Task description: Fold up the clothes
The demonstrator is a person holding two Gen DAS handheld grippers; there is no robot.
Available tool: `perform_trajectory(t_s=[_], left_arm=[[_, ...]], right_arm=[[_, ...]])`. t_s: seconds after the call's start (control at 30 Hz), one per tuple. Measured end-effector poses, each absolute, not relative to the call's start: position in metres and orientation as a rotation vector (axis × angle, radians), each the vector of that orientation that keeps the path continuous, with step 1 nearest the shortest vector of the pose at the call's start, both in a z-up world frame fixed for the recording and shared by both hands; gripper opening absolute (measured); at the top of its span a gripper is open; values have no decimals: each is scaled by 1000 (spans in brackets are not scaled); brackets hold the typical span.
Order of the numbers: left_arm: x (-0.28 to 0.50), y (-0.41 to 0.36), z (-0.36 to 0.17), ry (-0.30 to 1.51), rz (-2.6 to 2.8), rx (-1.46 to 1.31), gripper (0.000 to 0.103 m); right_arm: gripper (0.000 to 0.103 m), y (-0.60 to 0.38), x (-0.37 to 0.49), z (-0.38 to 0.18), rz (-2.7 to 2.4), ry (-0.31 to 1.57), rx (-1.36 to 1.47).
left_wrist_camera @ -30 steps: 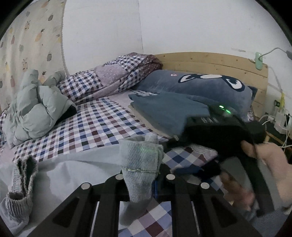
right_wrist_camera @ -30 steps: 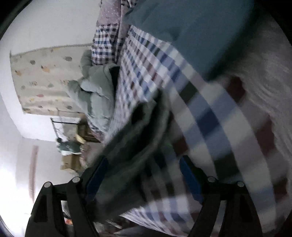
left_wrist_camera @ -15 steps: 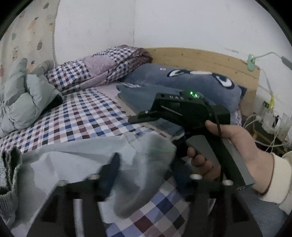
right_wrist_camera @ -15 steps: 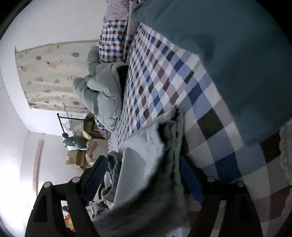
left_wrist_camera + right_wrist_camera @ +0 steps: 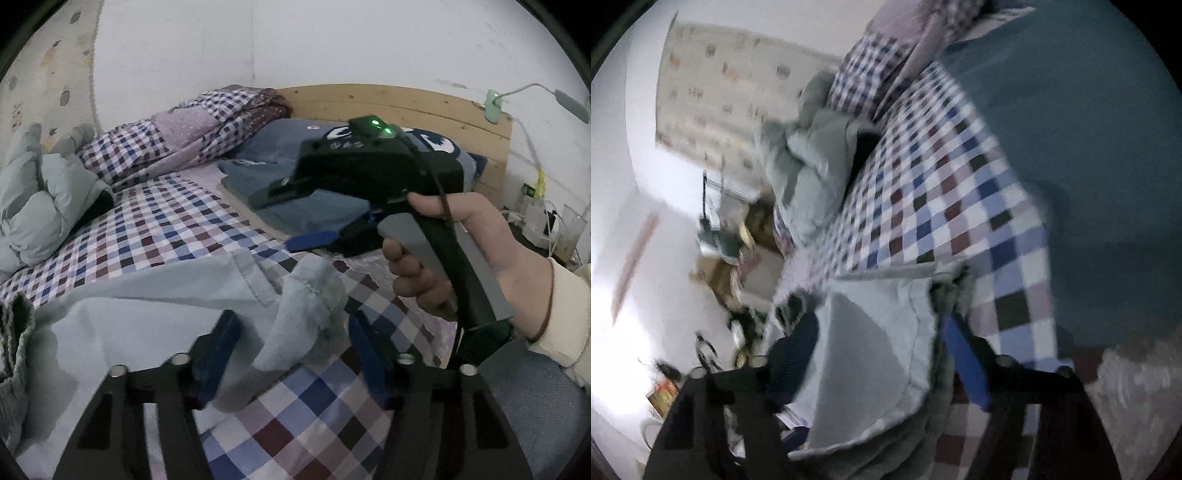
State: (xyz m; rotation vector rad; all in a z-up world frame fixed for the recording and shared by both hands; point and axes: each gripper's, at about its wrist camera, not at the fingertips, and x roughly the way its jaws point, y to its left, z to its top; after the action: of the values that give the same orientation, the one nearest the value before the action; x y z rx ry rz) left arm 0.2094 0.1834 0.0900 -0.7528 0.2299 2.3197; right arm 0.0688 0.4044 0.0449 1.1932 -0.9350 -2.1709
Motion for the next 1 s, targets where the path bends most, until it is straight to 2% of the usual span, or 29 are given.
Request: perform_trajectory(t_s=[0.13,0.2,0.23,0.27,0.37,0.5,0.63,0.77,0.83,0.87,0.93,0.97,1.0], left_arm=[[205,178,90,200,2312,-760,37],[204,176,90,199,2307,-762,34],[203,176,91,199,2304,-762,31],[203,175,91,200,2302,-762,29],[200,174,95,203,2307,-760,20],[198,171,111,168,2340,-731,15],[190,178,127,149,2353,-687,14],[171,212,98,292,2228,-887,14],[170,225,84,362,2187,-955,14],[171,228,79,386,2179,-972,14],[178,224,77,382,2174,-975,17],[181,220,79,370,2174,-972,19],[184,213,81,341,2166,-971,25]], right_arm=[[58,390,48,31,-2170,-822,1313],[36,383,38,25,-2174,-759,1358],[31,379,34,23,-2195,-712,1381],[18,375,31,22,-2220,-661,1404],[8,371,28,30,-2285,-600,1357],[2,385,33,74,-2397,-655,1128],[2,390,32,94,-2463,-648,987],[6,397,30,67,-2477,-615,1197],[6,411,44,66,-2495,-634,1216],[9,419,52,67,-2505,-646,1218],[22,435,67,68,-2523,-670,1224],[33,442,75,68,-2532,-682,1227],[41,450,83,69,-2542,-694,1229]])
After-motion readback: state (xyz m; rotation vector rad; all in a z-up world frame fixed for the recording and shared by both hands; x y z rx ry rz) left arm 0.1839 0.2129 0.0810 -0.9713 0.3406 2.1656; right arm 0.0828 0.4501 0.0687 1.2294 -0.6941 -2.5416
